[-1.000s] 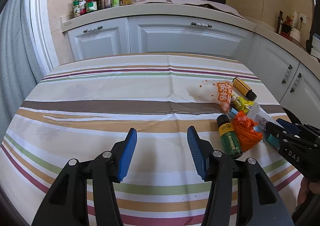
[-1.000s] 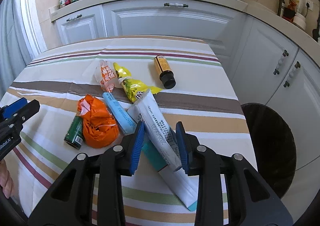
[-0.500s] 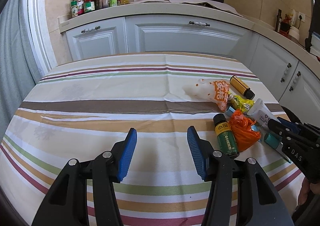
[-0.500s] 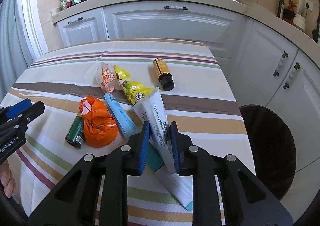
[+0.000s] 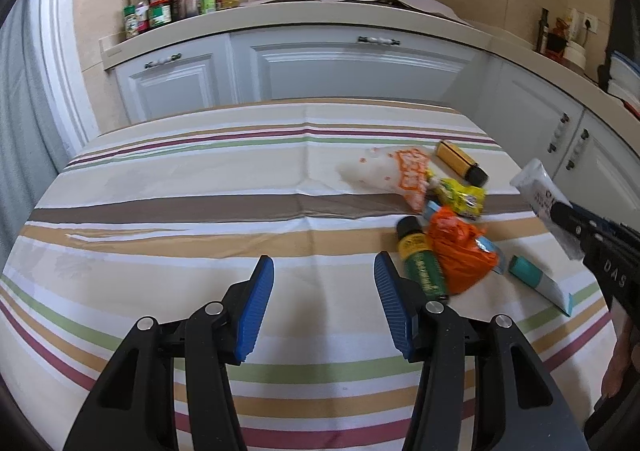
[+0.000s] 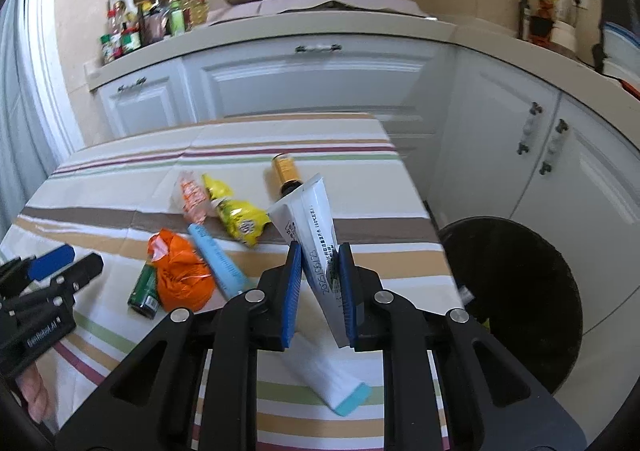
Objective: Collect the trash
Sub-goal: 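Grasp the white toothpaste tube with the right tool while left grasps the green spray can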
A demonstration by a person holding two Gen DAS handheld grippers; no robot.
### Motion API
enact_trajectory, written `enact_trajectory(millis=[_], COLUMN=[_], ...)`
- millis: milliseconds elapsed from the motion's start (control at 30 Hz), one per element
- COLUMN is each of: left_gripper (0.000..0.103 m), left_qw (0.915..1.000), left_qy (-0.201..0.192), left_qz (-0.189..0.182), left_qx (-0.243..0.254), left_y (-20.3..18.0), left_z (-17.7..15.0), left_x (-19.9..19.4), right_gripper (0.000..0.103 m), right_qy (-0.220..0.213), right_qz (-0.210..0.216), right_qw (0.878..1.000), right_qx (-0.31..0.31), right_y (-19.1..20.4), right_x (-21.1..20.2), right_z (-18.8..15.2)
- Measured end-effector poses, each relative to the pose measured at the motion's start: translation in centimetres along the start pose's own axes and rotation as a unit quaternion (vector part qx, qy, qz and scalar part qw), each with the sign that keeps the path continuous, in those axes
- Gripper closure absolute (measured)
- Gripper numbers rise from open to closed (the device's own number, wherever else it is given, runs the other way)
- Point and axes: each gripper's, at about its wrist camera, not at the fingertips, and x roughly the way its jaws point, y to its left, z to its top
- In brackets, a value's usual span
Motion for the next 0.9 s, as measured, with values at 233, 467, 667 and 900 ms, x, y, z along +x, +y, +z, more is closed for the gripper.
enact_trajectory(millis=[233, 467, 667, 900], left_gripper=[0.051, 0.051, 0.062, 0.078], left_qw=[0.9996, 0.9988, 0.9982, 0.9971], left_qy=[0.007, 0.029, 0.043, 0.055], left_qz=[-0.015, -0.030, -0.034, -0.046], left_qx=[0.022, 0.024, 0.026, 0.025], left_y=[-2.5, -3.8, -4.1, -3.9], left_z=[-0.2, -0.1, -0.2, -0.4], left_x=[0.4, 1.6, 2.3, 2.6], right_gripper=[0.085, 0.085, 0.085, 0.085], right_qy=[-0.010, -0.012, -0.011, -0.012], right_qz=[-0.016, -0.023, -0.023, -0.022], right_qw=[1.000, 0.999, 0.999, 0.999], right_qx=[0.023, 0.039, 0.047, 0.047], right_y=[-2.2, -4.3, -5.1, -5.3], right_x=[-0.6, -0.8, -0.8, -0.9], right_z=[-0.3, -0.8, -1.0, -1.1])
